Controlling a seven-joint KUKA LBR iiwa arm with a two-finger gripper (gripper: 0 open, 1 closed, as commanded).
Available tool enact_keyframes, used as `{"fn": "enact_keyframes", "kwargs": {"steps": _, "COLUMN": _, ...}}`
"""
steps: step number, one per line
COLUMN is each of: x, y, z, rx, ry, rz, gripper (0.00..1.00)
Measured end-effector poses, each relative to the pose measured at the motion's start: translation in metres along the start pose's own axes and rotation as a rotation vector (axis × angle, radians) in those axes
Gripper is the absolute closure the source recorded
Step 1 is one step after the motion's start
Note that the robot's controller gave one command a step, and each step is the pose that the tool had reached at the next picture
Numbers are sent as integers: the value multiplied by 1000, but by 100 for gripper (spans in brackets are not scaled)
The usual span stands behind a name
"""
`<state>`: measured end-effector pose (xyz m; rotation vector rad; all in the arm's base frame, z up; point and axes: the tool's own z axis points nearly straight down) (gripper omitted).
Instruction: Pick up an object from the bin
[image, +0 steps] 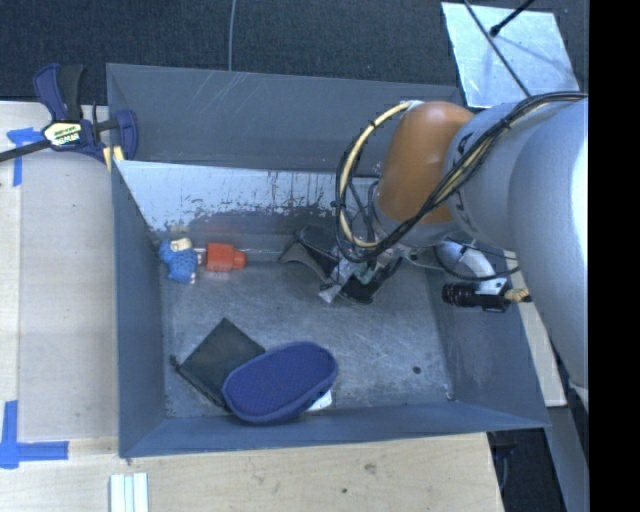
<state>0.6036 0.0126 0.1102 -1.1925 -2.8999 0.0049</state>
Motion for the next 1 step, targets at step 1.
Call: {"fn": "enact_keyframes", "kwargs": {"steps": 1, "x": 0, "y": -2, "z": -40, "rx": -2, "ry": -3, "rz": -4, "gripper": 100}}
